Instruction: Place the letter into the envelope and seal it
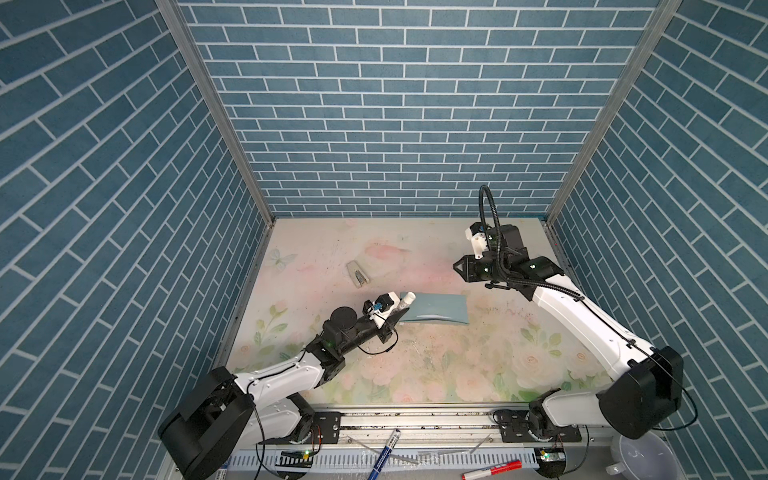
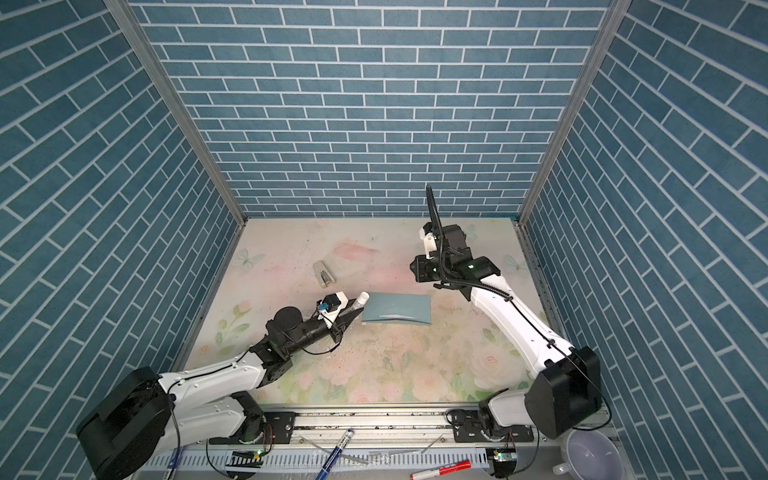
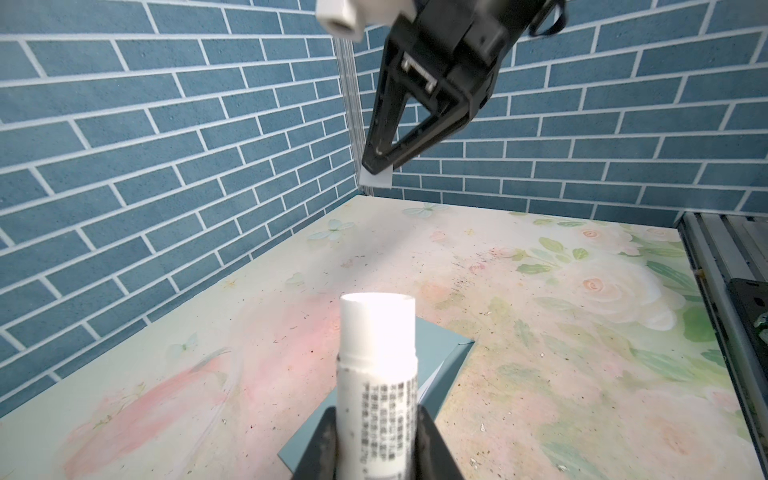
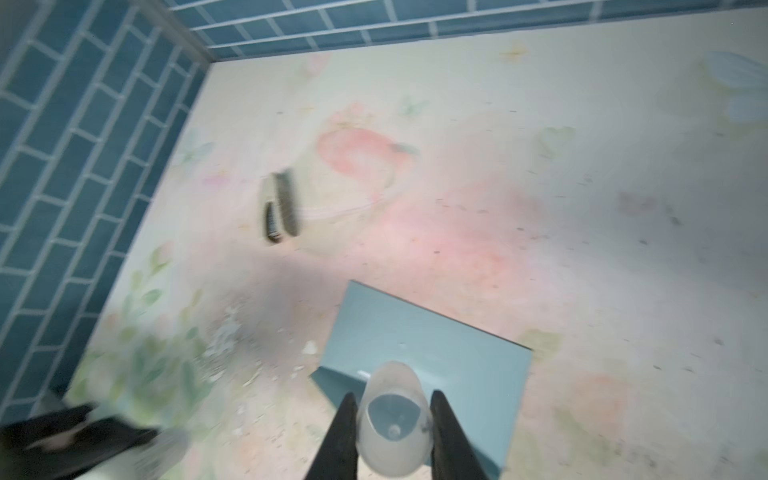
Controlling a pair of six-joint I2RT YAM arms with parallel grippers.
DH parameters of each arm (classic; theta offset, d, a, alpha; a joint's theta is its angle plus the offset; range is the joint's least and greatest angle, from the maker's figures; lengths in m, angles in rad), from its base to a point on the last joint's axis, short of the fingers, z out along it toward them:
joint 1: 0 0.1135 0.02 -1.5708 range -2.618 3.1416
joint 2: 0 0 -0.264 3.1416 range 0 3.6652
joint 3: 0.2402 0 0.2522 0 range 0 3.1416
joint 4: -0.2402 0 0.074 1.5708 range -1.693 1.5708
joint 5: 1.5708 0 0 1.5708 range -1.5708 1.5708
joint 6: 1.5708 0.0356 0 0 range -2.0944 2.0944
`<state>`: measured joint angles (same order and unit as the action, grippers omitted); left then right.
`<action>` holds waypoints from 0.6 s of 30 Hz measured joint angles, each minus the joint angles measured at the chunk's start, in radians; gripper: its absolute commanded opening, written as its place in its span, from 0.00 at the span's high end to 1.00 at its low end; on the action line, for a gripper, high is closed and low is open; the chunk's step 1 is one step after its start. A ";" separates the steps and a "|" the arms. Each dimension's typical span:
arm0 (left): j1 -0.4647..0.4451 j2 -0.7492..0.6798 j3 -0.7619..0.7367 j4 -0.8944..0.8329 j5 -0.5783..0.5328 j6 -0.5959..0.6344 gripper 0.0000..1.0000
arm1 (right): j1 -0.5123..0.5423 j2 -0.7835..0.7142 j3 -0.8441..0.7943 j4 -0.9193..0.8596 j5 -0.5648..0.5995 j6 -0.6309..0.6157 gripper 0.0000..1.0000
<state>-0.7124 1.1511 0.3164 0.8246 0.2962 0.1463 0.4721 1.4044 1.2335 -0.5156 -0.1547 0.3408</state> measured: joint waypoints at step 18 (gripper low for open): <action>-0.002 -0.009 -0.003 0.003 -0.011 -0.003 1.00 | -0.204 0.433 0.000 0.026 0.171 -0.054 0.88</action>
<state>-0.7139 1.1423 0.3134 0.8276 0.2852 0.1432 0.2680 1.8374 1.2335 -0.4892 0.0162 0.2867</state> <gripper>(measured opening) 0.280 0.263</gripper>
